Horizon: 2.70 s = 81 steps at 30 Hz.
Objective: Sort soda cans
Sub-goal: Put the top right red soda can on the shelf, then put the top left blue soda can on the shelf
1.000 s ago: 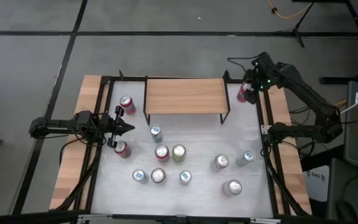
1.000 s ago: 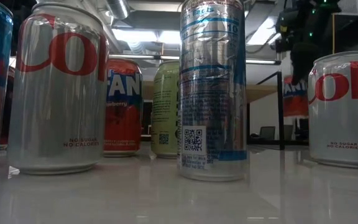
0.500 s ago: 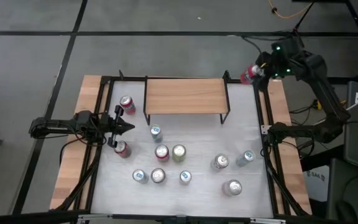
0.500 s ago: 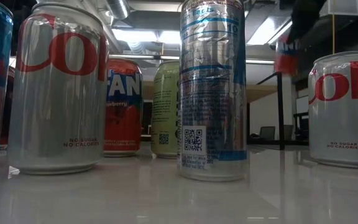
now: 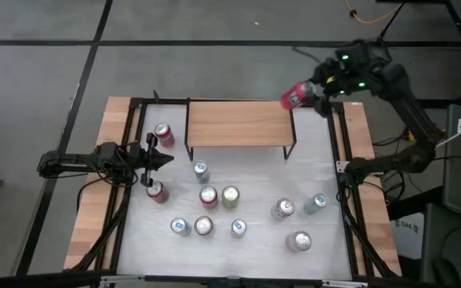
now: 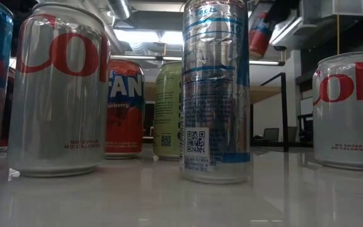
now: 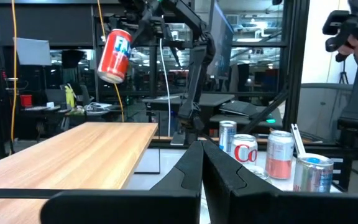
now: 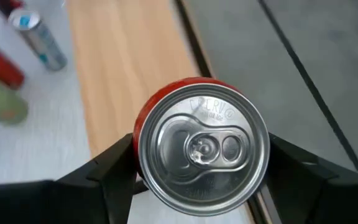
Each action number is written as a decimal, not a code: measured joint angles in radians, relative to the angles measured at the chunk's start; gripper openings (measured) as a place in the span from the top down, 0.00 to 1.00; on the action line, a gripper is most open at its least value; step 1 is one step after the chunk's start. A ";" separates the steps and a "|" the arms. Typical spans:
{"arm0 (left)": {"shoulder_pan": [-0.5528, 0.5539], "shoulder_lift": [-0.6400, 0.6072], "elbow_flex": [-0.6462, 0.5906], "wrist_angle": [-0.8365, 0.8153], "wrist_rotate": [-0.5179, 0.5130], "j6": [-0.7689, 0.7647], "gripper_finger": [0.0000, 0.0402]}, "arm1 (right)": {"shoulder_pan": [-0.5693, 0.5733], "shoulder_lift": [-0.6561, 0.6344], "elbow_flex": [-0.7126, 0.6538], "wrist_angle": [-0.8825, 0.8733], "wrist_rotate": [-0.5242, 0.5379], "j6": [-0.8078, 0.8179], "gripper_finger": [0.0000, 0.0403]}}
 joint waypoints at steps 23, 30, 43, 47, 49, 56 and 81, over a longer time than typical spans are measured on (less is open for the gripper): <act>0.000 0.000 0.000 0.000 0.001 0.000 1.00 | 0.092 0.297 0.000 0.031 0.205 -0.068 0.32; 0.000 0.000 0.000 0.000 0.002 -0.001 1.00 | 0.061 0.303 0.001 0.032 0.203 -0.029 0.32; 0.000 0.000 0.000 0.000 0.002 -0.001 1.00 | 0.055 0.304 0.001 0.037 0.199 -0.031 0.26; 0.000 0.000 0.000 0.000 0.002 -0.001 1.00 | 0.055 0.306 0.000 0.044 0.199 -0.031 0.19; 0.000 0.000 0.000 0.000 0.002 -0.001 1.00 | 0.055 0.306 0.000 0.044 0.201 -0.032 0.16; 0.000 0.000 0.000 0.000 0.002 -0.001 1.00 | 0.055 0.306 0.000 0.045 0.200 -0.032 0.12; 0.000 0.000 0.000 0.077 -0.042 -0.001 1.00 | 0.057 0.123 -0.001 0.043 0.248 -0.021 0.12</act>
